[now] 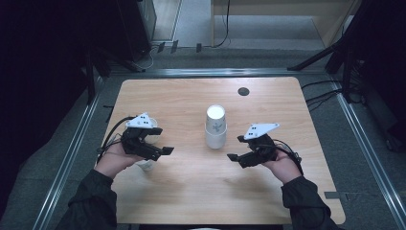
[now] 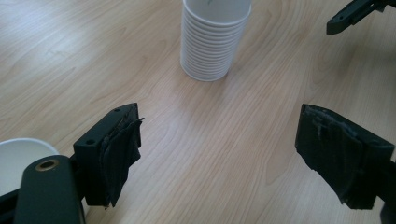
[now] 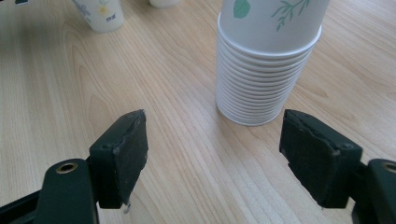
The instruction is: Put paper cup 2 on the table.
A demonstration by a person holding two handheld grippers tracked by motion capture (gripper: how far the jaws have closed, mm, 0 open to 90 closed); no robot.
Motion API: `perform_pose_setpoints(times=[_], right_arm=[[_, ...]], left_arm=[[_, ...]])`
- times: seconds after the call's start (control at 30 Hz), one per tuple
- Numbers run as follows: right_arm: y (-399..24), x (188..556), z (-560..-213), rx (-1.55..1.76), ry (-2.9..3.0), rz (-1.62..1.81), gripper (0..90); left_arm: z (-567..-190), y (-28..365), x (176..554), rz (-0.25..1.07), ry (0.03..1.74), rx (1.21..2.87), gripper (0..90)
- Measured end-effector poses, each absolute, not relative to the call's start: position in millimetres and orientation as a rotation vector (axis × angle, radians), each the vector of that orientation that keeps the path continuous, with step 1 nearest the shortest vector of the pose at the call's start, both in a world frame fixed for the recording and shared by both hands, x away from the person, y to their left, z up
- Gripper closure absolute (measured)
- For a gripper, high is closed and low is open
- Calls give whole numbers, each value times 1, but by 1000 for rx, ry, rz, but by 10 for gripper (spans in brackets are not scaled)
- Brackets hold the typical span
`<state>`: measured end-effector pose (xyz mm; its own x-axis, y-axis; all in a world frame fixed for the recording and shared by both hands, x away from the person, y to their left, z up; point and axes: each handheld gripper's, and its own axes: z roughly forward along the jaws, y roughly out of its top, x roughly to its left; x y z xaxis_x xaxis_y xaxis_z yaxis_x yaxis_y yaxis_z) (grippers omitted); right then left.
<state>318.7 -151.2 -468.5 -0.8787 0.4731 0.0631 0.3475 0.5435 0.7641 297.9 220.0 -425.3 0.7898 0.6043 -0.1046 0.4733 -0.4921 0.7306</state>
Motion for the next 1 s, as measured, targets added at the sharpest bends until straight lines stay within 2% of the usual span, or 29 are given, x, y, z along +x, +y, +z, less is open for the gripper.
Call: perform_pose_setpoints(times=[1.0], right_arm=[[-158,305,-473,707,2642,1211,237]], left_arm=[[-441,142,293,224,732,2173,144]])
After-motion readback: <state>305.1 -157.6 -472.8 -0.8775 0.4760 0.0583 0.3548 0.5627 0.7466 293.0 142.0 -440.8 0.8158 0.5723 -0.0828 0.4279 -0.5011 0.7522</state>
